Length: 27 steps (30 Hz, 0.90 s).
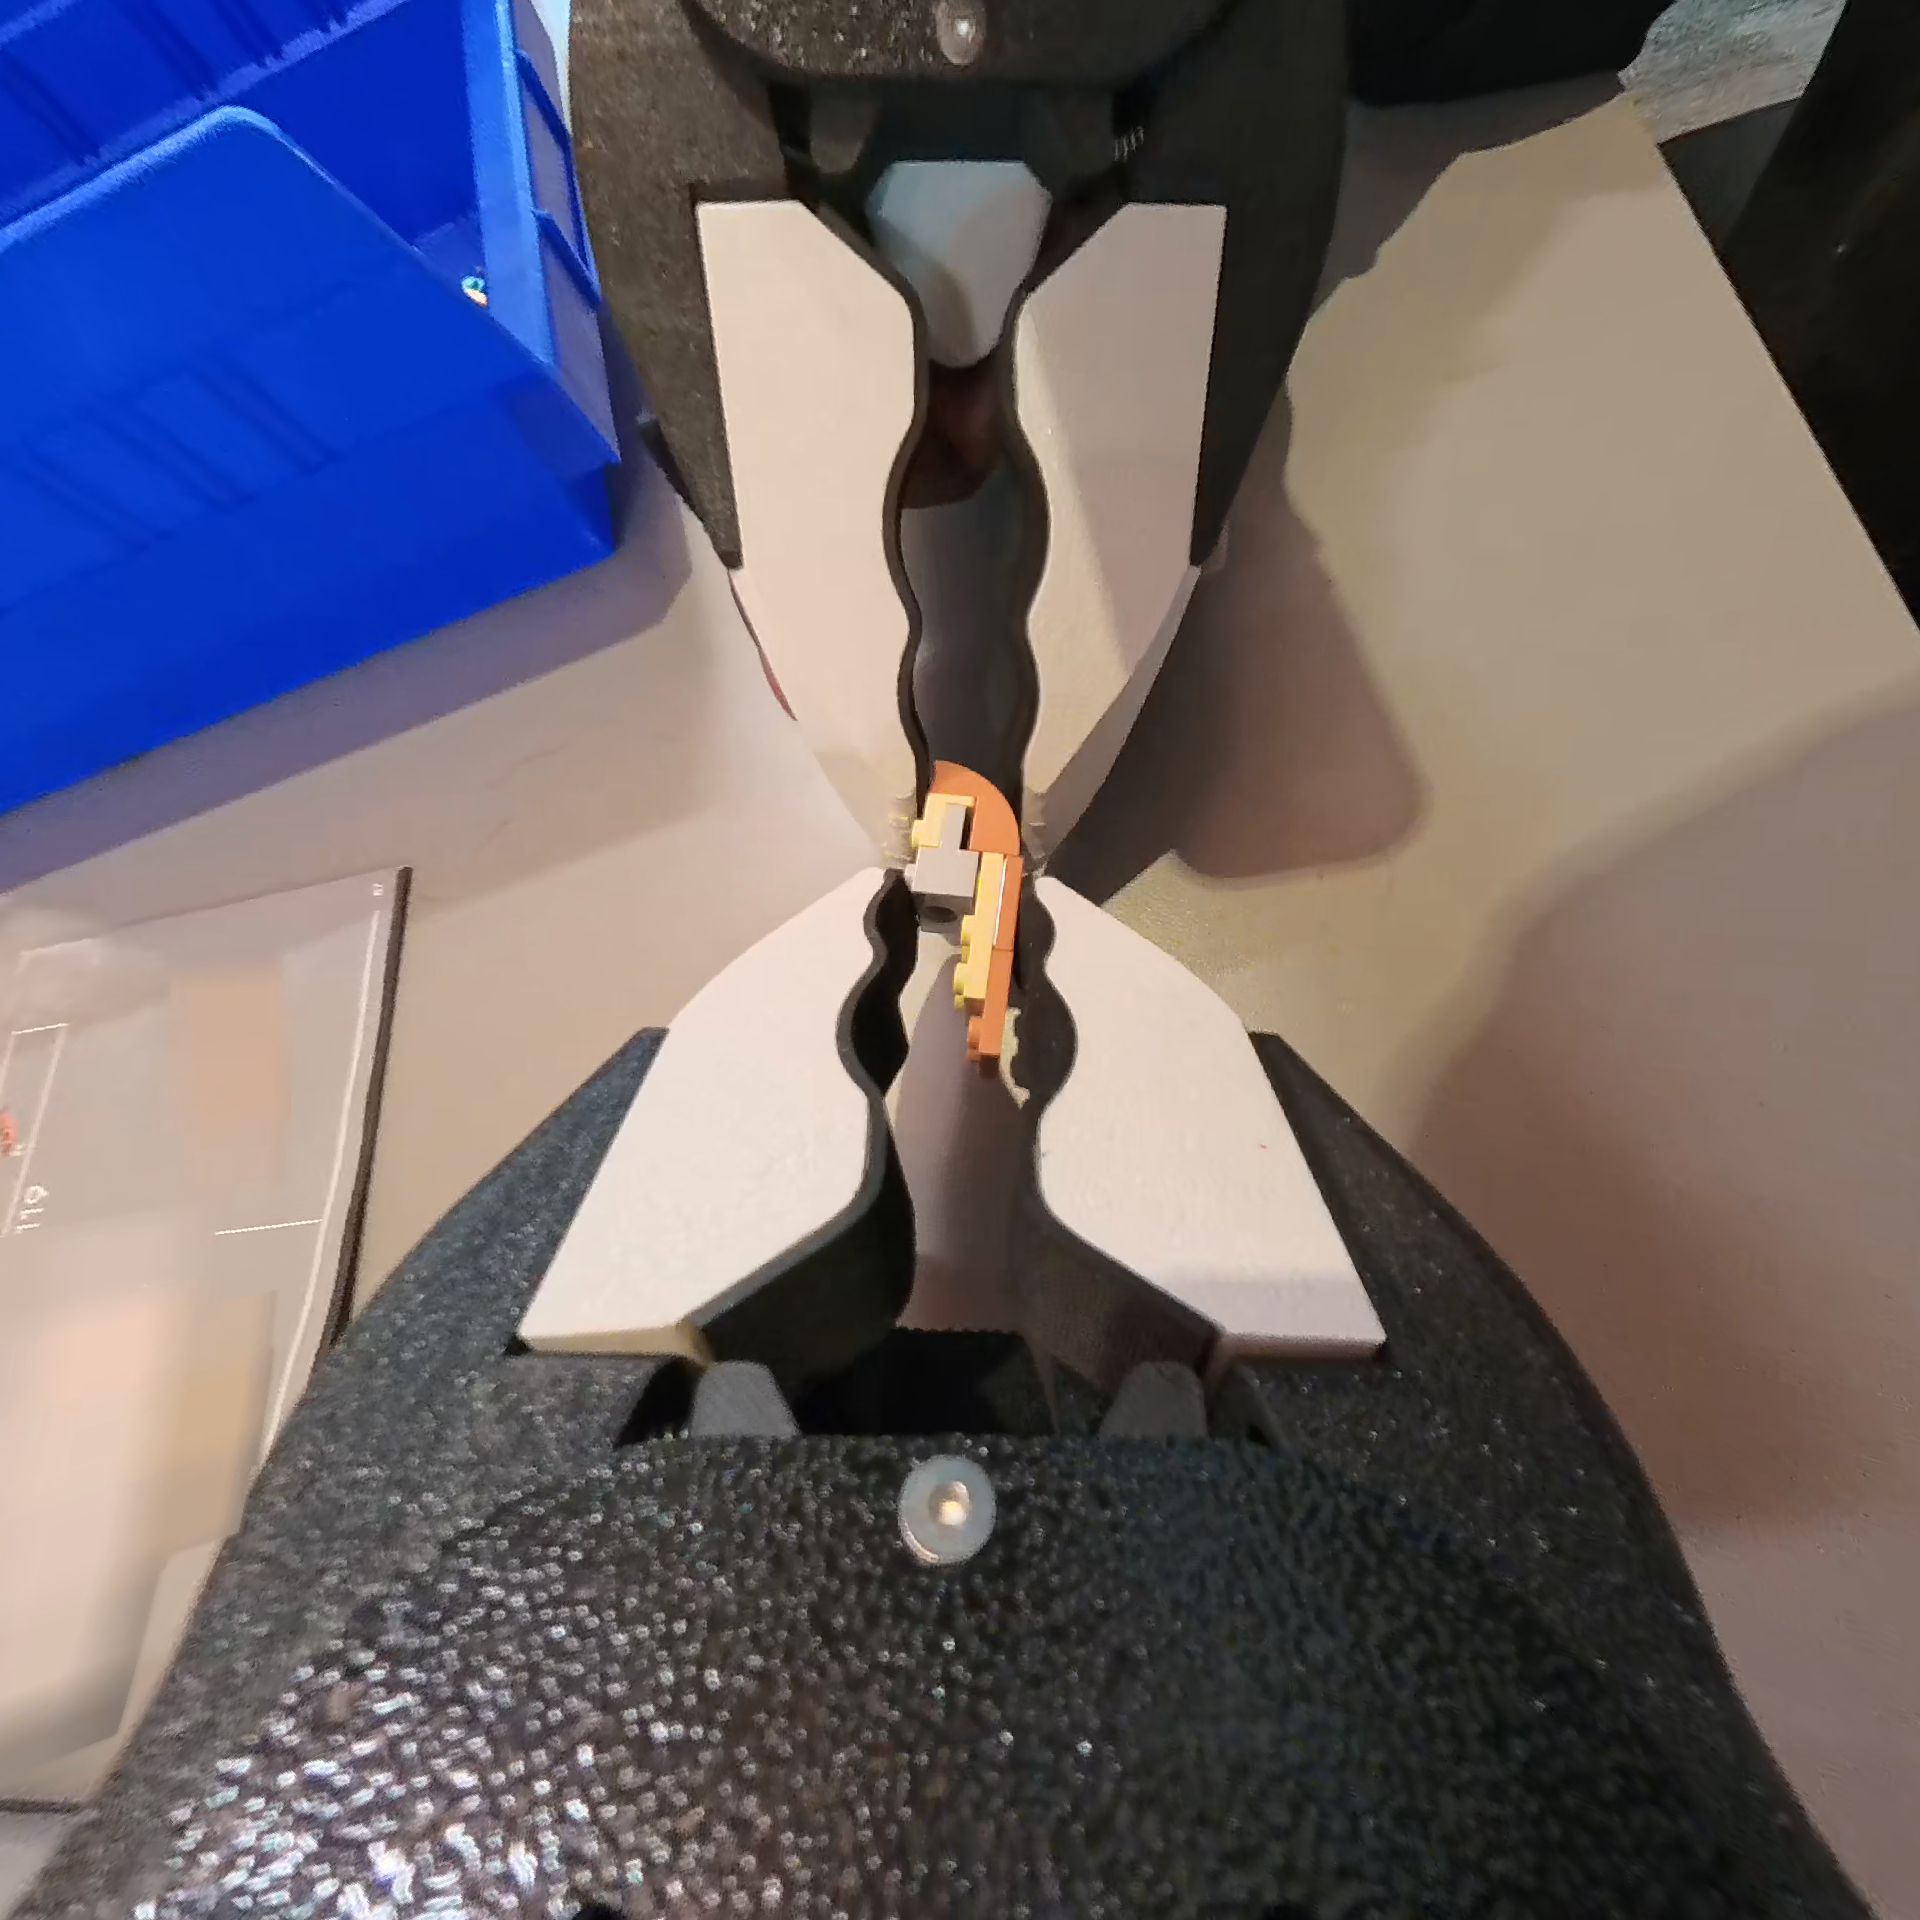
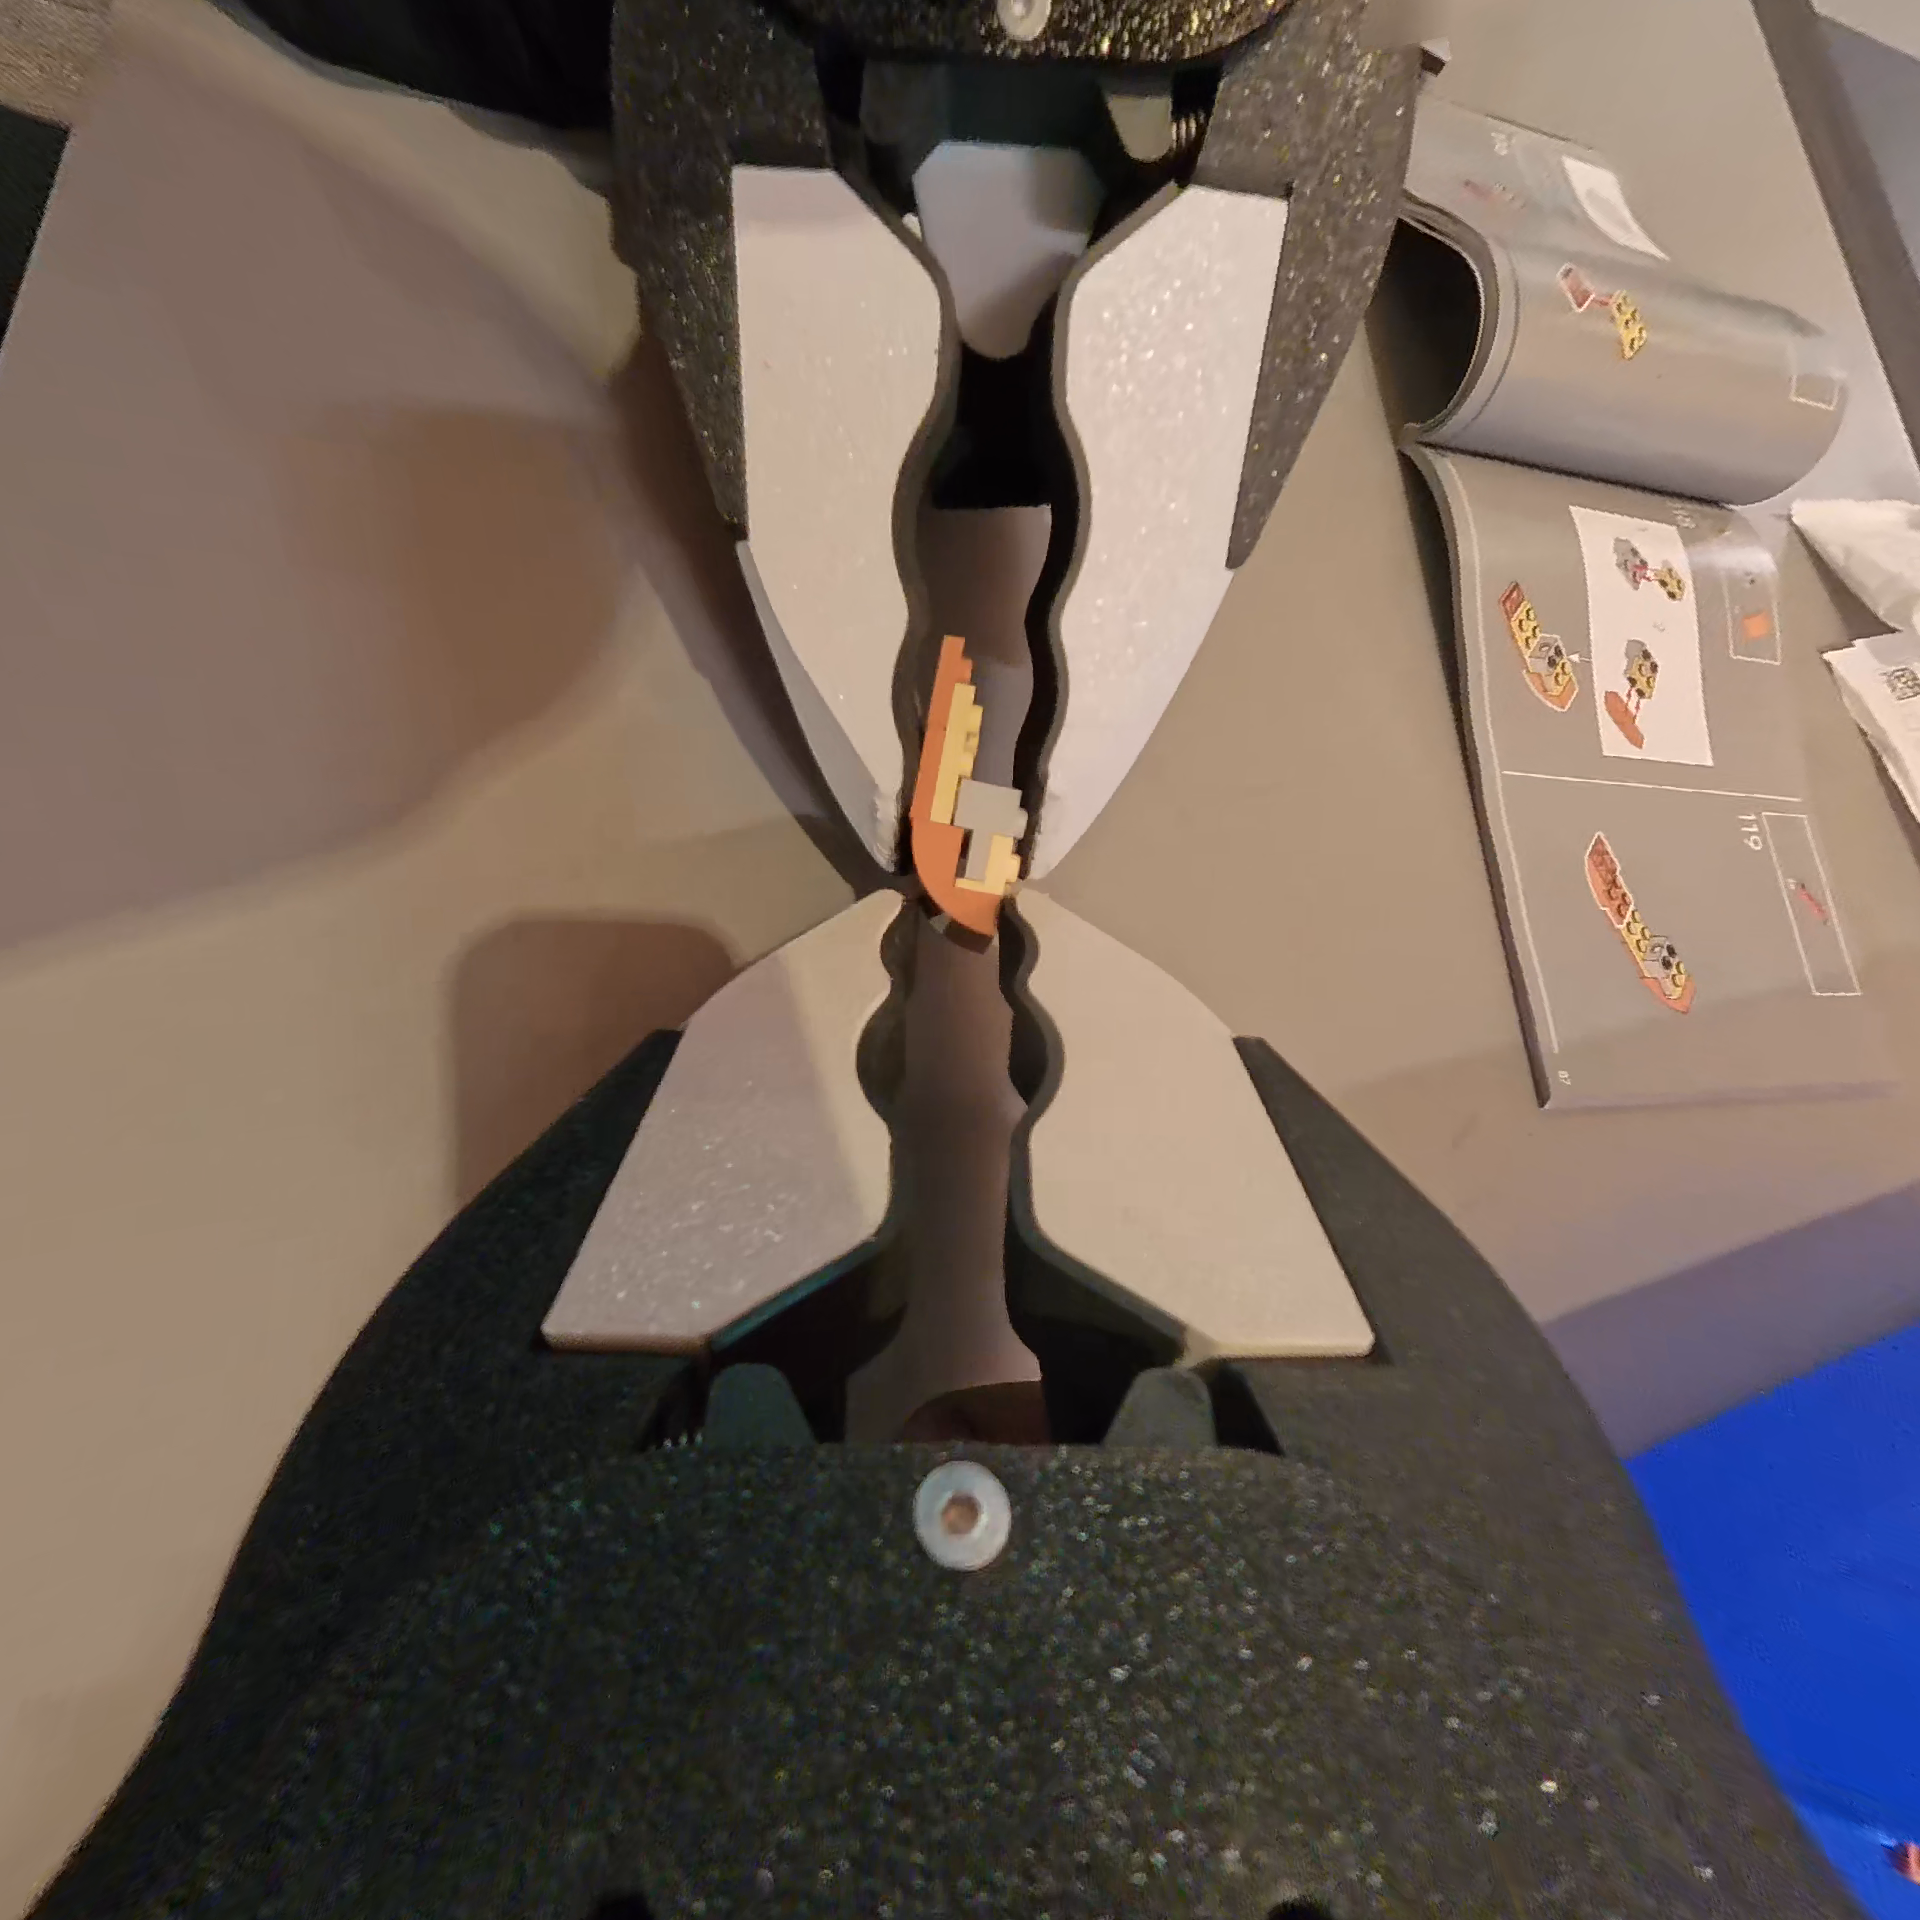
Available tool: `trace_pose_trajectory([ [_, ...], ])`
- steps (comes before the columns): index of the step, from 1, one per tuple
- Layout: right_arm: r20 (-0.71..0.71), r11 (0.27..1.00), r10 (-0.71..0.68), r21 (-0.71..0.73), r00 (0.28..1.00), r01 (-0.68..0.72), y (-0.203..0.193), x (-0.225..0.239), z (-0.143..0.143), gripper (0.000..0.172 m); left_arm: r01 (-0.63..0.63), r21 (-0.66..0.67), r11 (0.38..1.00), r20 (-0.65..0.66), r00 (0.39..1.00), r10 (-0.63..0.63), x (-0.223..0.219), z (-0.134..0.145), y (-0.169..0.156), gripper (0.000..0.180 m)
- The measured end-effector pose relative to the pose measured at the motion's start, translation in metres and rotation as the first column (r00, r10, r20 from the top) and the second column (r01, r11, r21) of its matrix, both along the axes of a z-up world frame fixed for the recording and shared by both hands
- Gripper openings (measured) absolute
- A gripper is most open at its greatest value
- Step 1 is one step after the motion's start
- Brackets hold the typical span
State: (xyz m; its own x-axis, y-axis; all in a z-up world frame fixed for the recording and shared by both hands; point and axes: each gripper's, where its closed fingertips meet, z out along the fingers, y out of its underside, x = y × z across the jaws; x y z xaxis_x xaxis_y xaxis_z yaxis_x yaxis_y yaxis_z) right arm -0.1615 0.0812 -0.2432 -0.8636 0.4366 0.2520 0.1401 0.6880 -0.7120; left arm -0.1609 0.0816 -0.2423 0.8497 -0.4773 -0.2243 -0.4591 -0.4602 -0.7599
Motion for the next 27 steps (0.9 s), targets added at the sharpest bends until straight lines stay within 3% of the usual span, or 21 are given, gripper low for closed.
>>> trace_pose_trajectory([
  [7,0.004,1.000,-0.016,-0.011,1.000,0.016,0.002,-0.003,-0.001,0.013,-0.018,-0.003,1.000,0.019,1.000,0.018,-0.001,0.000,0.002,0.018],
  [12,0.008,0.998,-0.019,-0.067,1.000,0.020,0.003,-0.004,0.006,0.012,-0.023,0.066,0.998,0.051,0.998,0.020,-0.002,0.009,0.005,0.020],
  [17,0.041,0.987,-0.023,-0.161,0.999,0.030,0.003,-0.004,0.014,0.013,-0.038,0.098,0.994,0.091,0.995,0.029,-0.007,0.016,0.004,0.036],
  [22,0.119,0.910,-0.063,-0.400,0.991,0.106,0.004,-0.010,0.040,0.013,-0.083,0.136,0.987,0.272,0.961,0.043,-0.011,0.032,0.005,0.042],
  [27,0.181,0.779,-0.052,-0.608,0.982,0.153,0.002,-0.015,0.063,0.013,-0.153,0.201,0.968,0.533,0.846,0.023,-0.015,0.060,0.008,0.039],
])
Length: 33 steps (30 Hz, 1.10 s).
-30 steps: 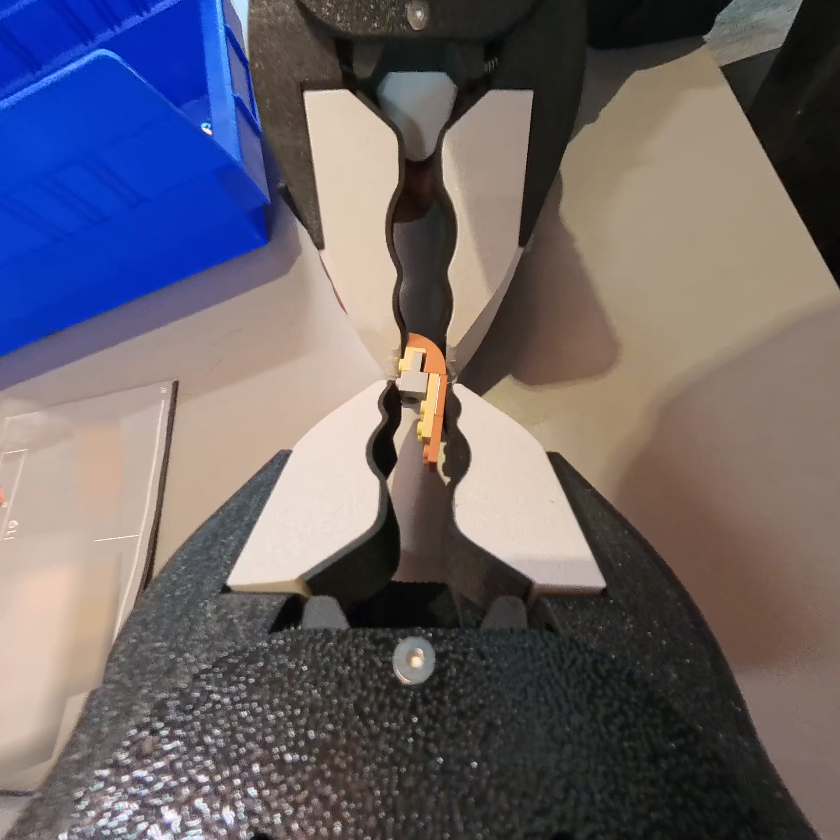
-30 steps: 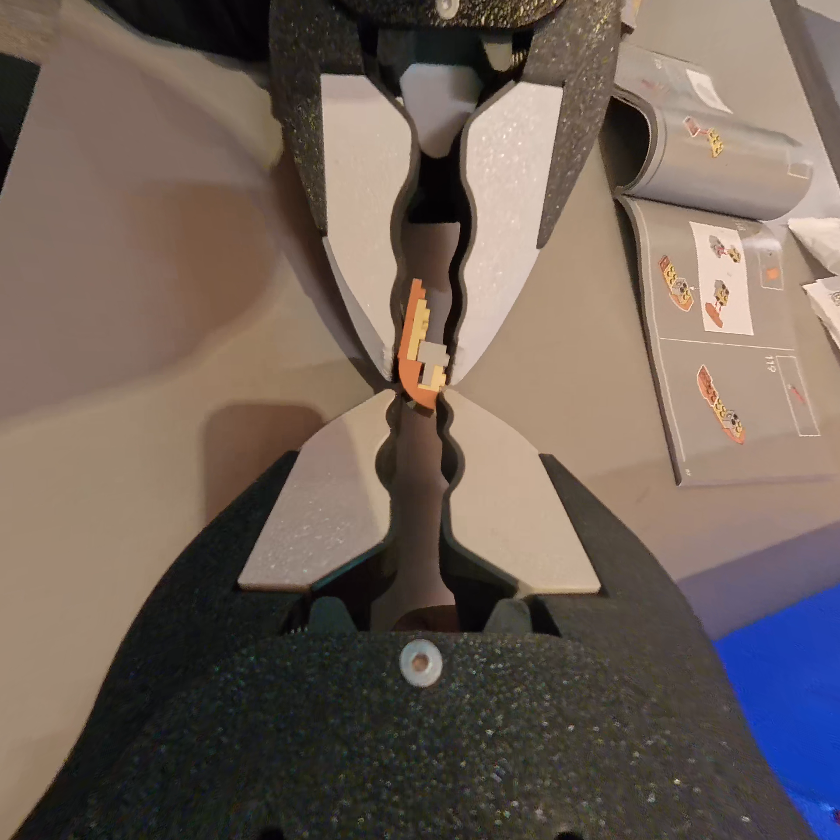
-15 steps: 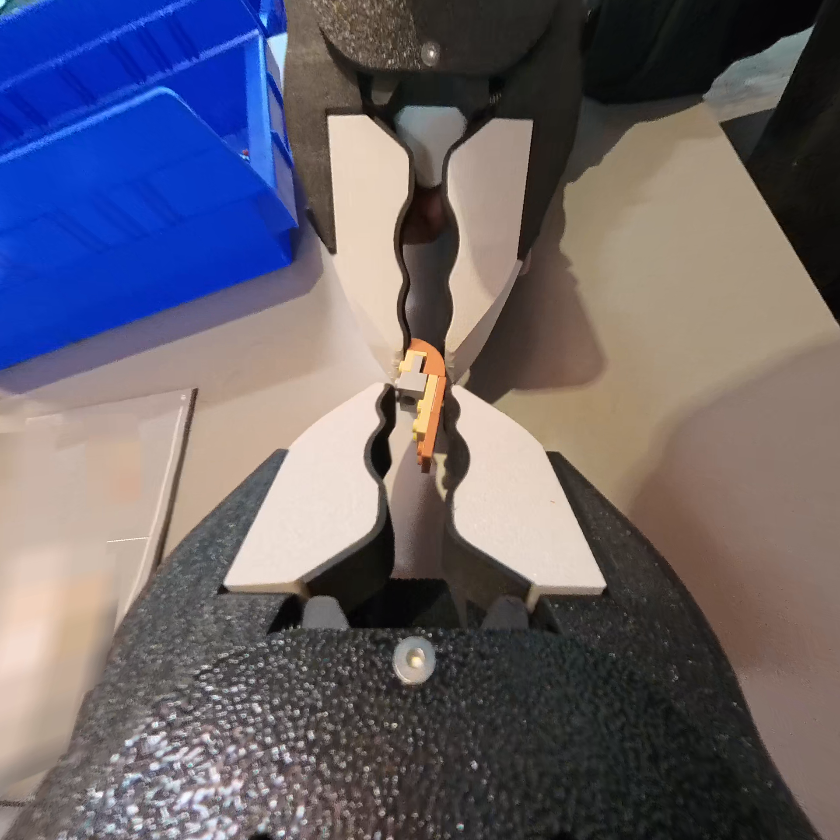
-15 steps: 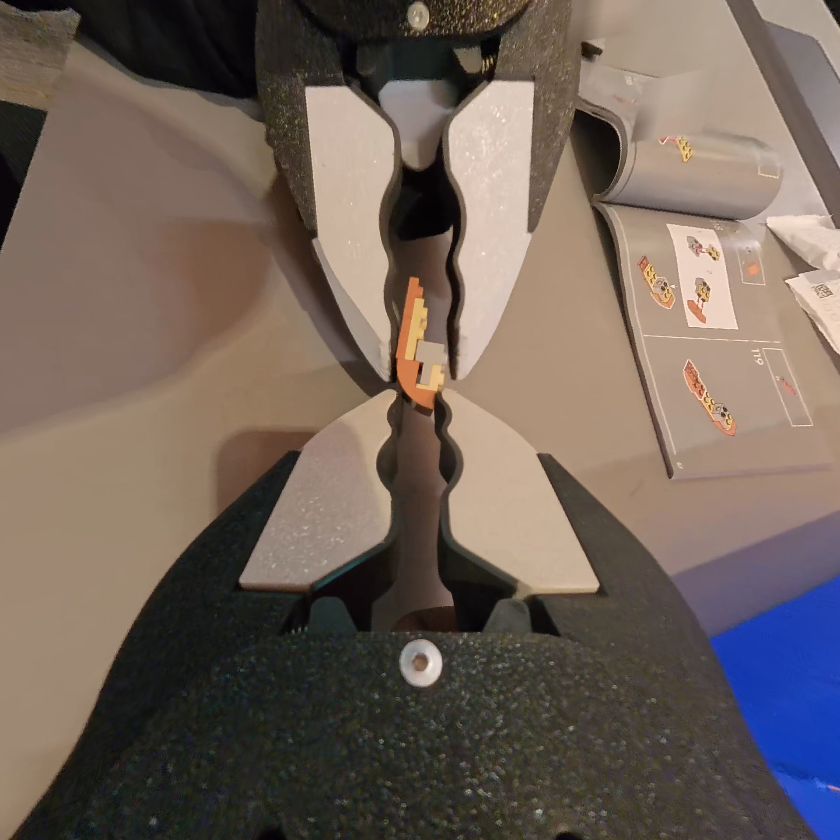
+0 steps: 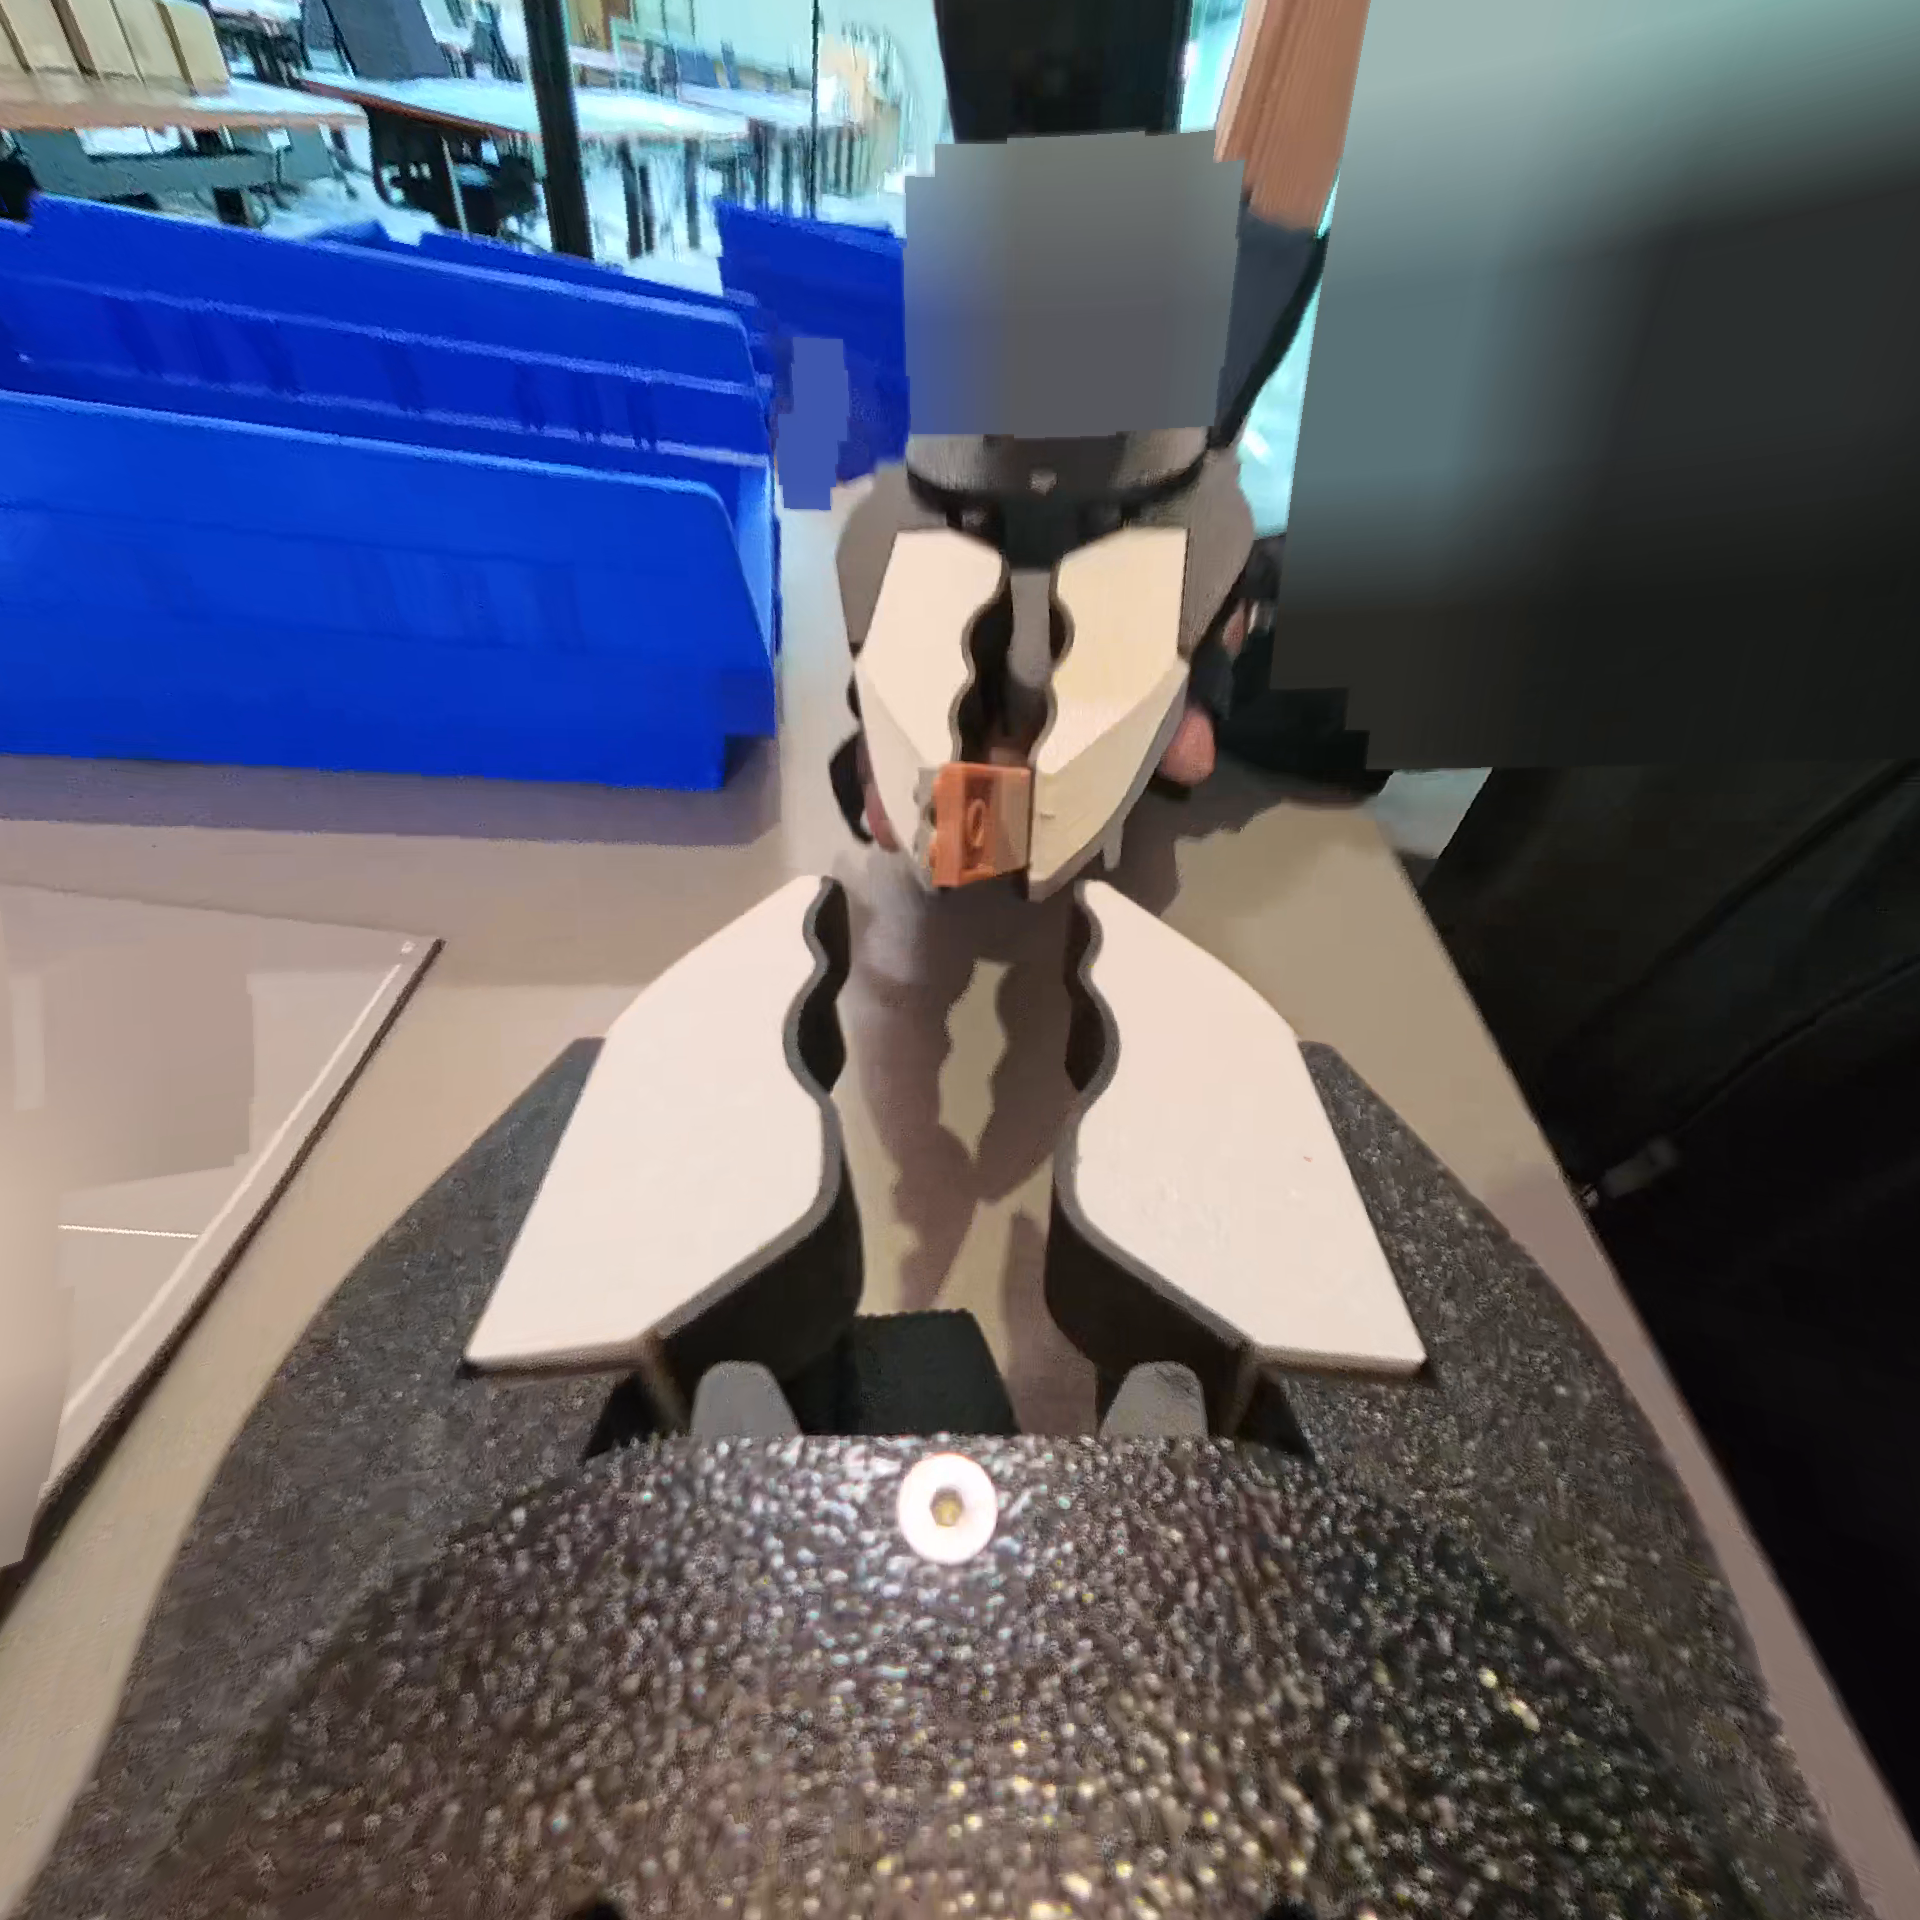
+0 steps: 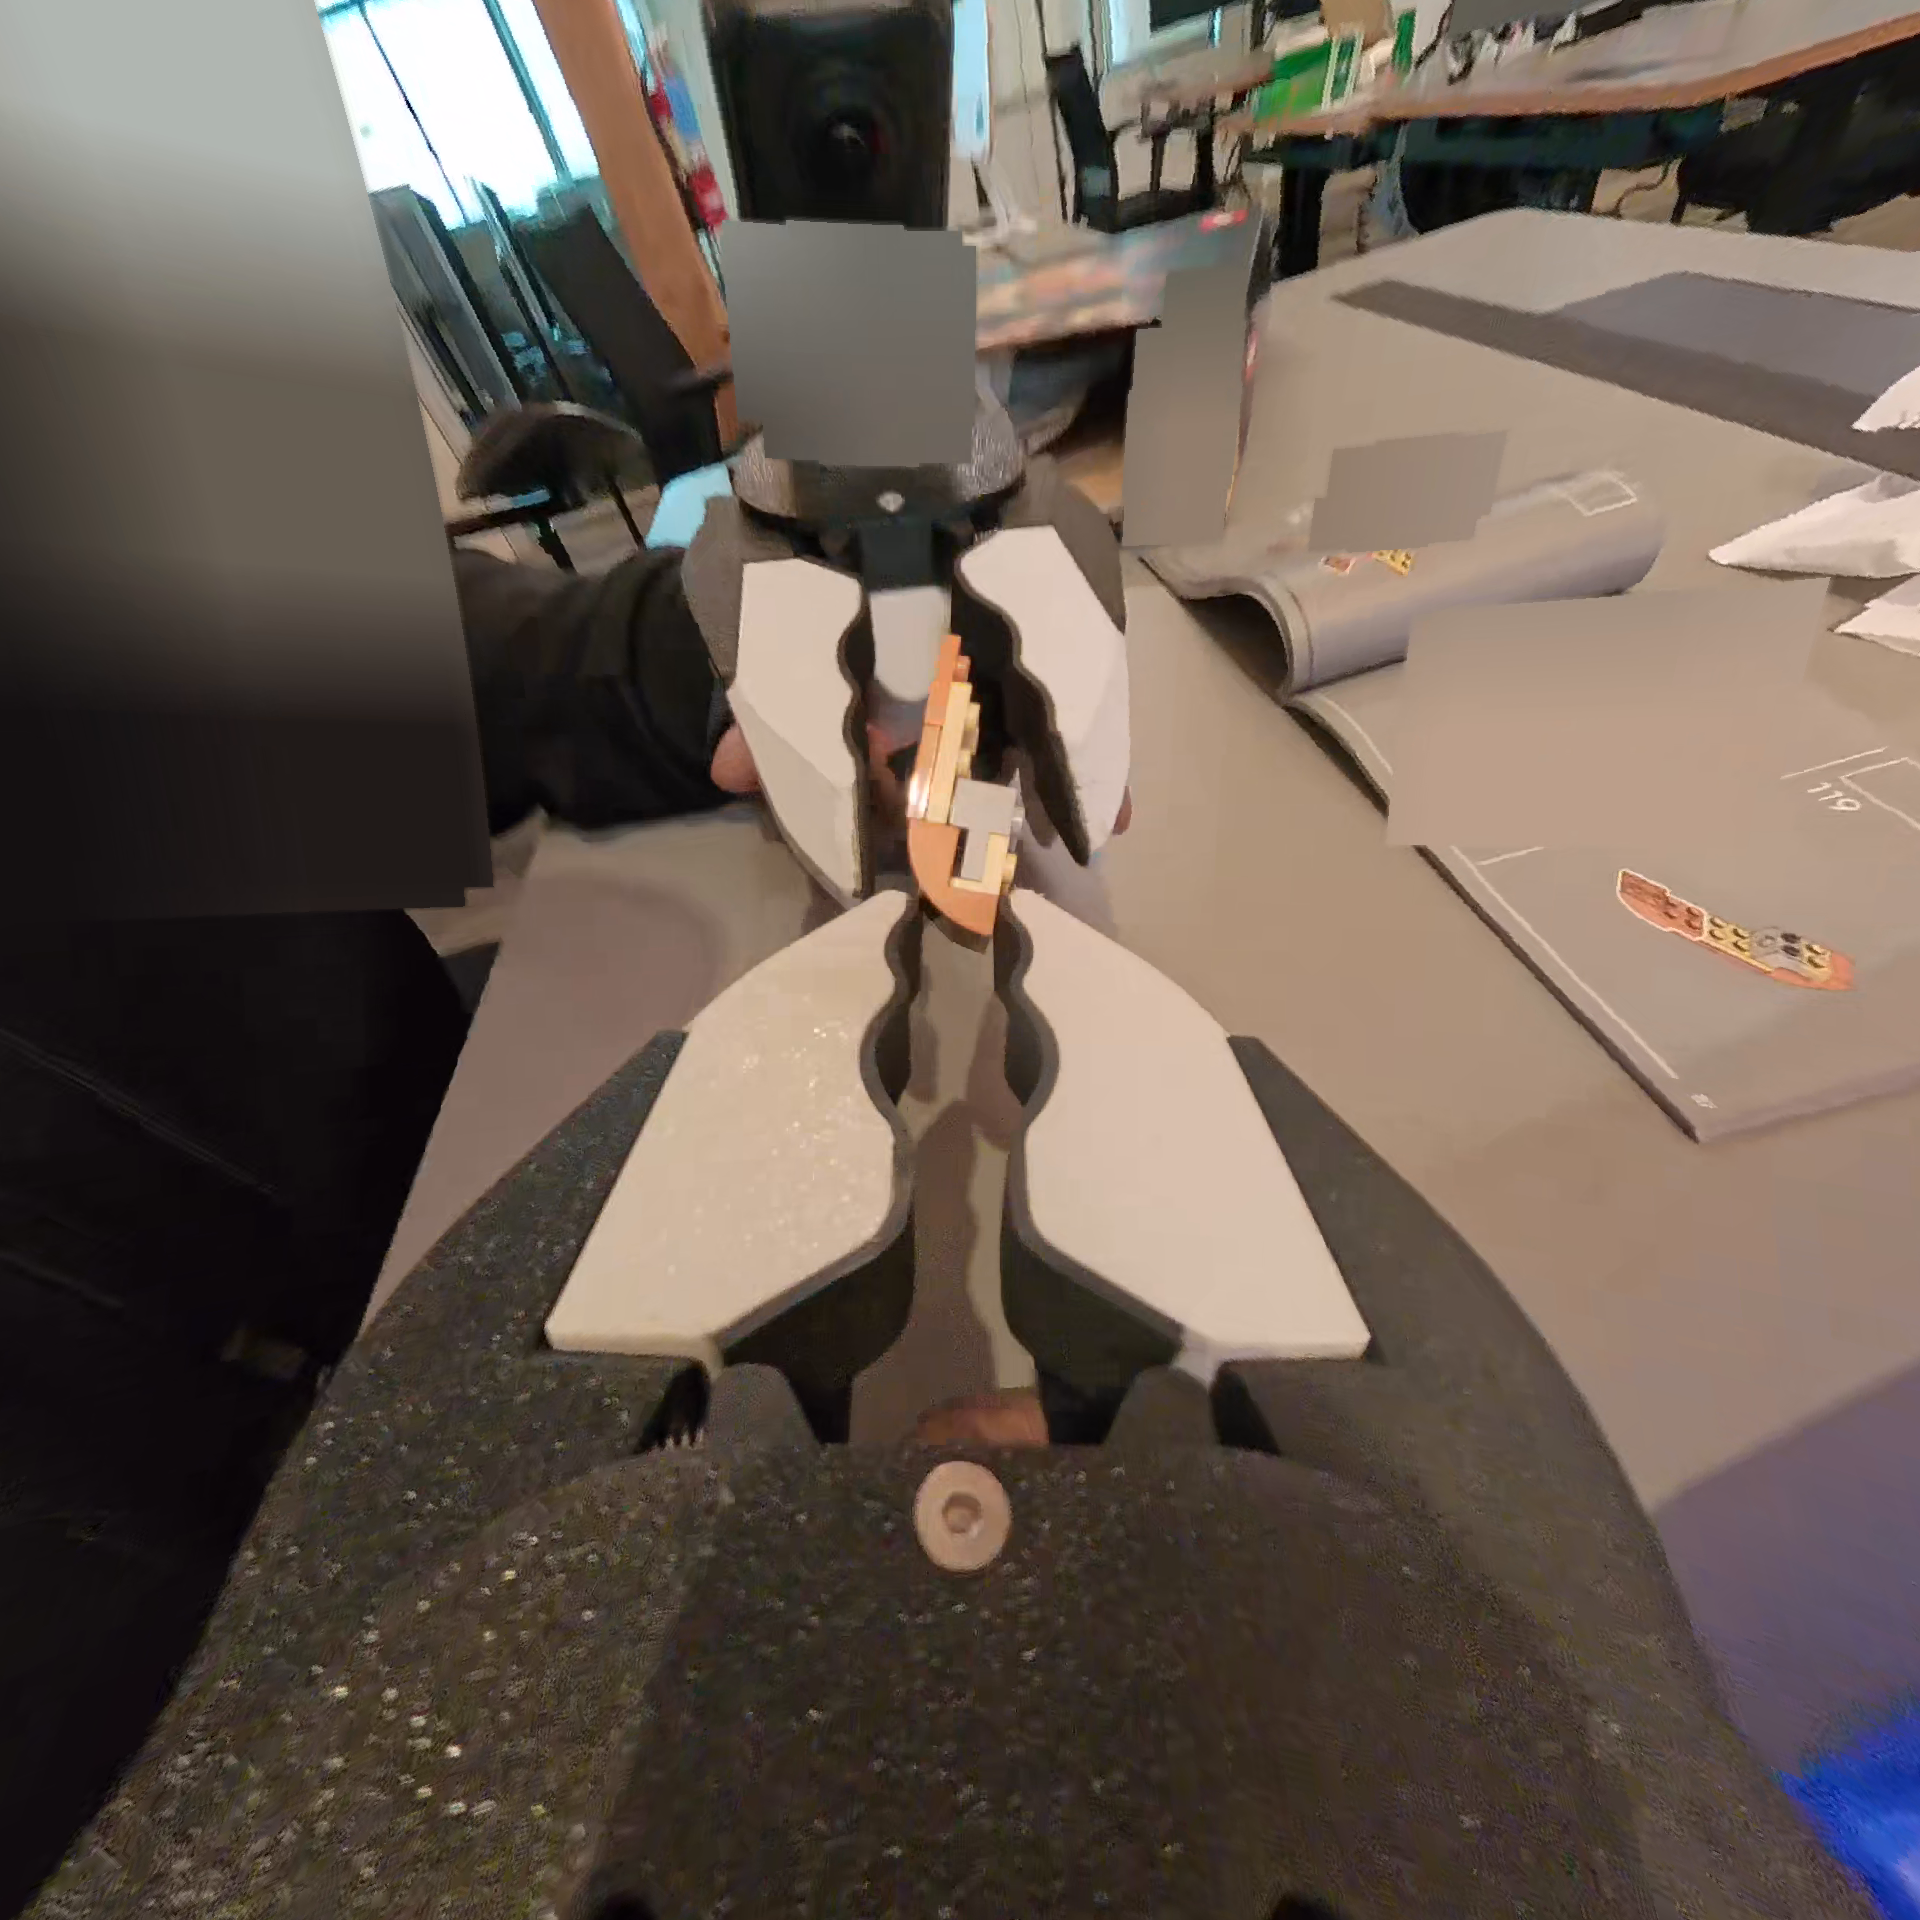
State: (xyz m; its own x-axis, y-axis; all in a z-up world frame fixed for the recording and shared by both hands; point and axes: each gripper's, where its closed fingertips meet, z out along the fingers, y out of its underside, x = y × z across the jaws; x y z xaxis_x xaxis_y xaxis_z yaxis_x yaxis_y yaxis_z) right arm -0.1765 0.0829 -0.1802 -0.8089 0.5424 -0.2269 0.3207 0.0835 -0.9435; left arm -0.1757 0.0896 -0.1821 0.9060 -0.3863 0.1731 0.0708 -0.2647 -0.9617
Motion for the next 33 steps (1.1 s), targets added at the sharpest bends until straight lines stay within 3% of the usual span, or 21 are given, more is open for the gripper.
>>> trace_pose_trajectory([
  [6,-0.039,0.984,-0.049,-0.171,0.998,0.042,-0.002,-0.006,0.019,0.013,-0.007,0.095,0.995,0.233,0.972,-0.015,-0.004,0.023,-0.001,0.032],
  [10,-0.104,0.985,-0.057,-0.170,0.993,0.039,-0.008,-0.005,0.020,0.013,0.002,0.156,0.988,0.333,0.941,-0.055,-0.003,0.034,-0.002,0.028],
  [16,-0.155,0.982,-0.074,-0.184,0.985,0.045,-0.013,-0.005,0.025,0.013,0.022,0.181,0.983,0.329,0.941,-0.082,0.002,0.036,-0.004,0.019],
  [33,-0.194,0.973,-0.110,-0.219,0.975,0.066,-0.015,-0.005,0.031,0.012,0.009,0.260,0.966,0.410,0.904,-0.119,0.002,0.046,-0.005,0.018],
])
